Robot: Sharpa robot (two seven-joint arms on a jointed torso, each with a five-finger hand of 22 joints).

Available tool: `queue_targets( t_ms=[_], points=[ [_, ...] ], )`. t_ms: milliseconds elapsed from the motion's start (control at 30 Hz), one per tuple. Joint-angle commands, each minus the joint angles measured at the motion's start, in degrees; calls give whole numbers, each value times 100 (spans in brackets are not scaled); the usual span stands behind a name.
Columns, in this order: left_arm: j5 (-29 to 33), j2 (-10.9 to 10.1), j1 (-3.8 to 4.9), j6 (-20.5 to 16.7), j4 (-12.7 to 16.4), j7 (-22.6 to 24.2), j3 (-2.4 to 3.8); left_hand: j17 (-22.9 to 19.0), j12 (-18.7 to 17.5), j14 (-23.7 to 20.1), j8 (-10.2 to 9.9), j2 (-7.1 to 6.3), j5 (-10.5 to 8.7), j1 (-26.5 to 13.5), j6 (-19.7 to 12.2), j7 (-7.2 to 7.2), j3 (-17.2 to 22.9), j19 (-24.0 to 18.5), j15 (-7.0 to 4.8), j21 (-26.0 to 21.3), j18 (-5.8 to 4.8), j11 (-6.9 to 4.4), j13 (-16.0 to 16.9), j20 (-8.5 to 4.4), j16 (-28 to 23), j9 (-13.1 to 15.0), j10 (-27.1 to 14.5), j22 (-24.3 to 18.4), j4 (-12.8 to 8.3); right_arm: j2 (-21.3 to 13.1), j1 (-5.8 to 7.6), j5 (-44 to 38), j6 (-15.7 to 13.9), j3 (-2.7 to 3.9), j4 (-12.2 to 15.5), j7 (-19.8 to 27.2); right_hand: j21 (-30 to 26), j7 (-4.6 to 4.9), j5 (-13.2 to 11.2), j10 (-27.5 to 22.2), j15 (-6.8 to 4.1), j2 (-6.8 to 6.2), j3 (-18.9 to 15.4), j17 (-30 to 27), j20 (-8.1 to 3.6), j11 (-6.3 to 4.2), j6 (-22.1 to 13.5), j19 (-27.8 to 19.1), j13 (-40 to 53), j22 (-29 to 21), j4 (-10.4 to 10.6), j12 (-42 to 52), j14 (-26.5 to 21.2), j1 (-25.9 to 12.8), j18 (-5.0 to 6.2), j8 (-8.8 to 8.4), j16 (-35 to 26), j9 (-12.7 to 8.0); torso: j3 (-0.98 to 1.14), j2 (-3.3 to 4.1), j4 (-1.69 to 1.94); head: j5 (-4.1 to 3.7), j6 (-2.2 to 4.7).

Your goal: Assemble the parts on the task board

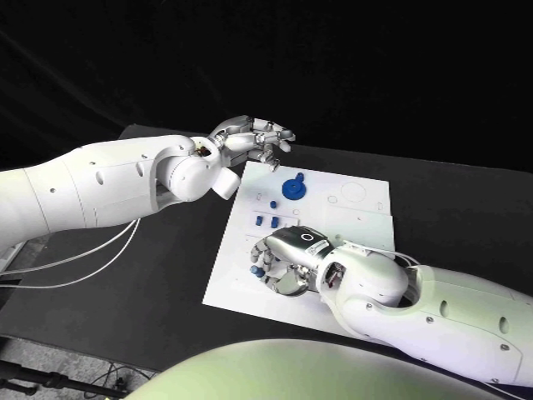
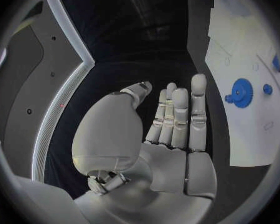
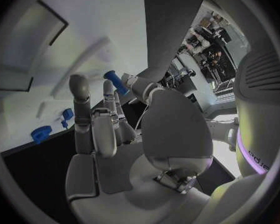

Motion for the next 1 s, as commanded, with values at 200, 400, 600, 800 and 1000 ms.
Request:
queue_targets(
  t_ms=[200,400,600,800,1000],
  points=[
    [-18,-20,2,118,18,1,1,-7,-19,-35,14,14,-17,36,-51,-12,-4,-29,9,-26,47,30,-7,15,-19,7,-25,-10,38,-734,187,600,-1011,81,559,304,67,-35,166,255,-13,-35,-126,34,-48,-69,141,100,206,93,9,319,218,66,-4,78,13,-12,-10,-6,8,-163,1],
    [-22,-63,2,112,27,-8,-10,-16,-19,-41,14,11,-19,35,-54,-12,-7,-34,10,-38,49,31,-7,16,-23,8,-27,-14,41,-1792,568,2492,-600,102,886,350,304,-186,179,621,-159,-18,-578,209,-170,-247,483,306,1270,346,162,1705,280,-45,-64,429,103,180,-23,-23,-16,-398,1],
    [-22,-95,2,81,32,10,-30,-16,-19,-41,14,11,-19,35,-54,-12,-7,-34,10,-38,49,31,-7,16,-23,8,-27,-14,41,-2717,687,3345,-317,69,1188,146,901,-326,455,1180,-256,57,-1297,1154,-256,-360,384,662,5755,959,659,6121,467,-160,-194,1066,546,908,-31,-58,-69,-633,1],
    [-20,-107,0,75,65,10,-71,-16,-19,-41,14,11,-19,35,-54,-12,-7,-34,10,-38,49,31,-7,16,-23,8,-27,-14,41,-3319,522,3057,-403,-6,1395,-268,1112,-346,381,1404,-264,49,-1487,1542,-271,-371,376,764,6281,1174,913,6564,540,-191,-235,1094,694,978,-31,-86,-99,-851,1],
    [5,-114,-3,74,80,12,-86,-15,-20,-43,18,5,-22,33,-56,-11,-16,-36,11,-35,48,32,-8,17,-24,10,-31,-14,49,-3512,220,2329,-675,-38,1477,-694,1124,-319,243,1364,-214,104,-2278,1599,-233,-317,279,768,6326,1248,1473,6580,547,-5,-235,975,715,859,-30,-113,-122,-896,1]
  ],
)
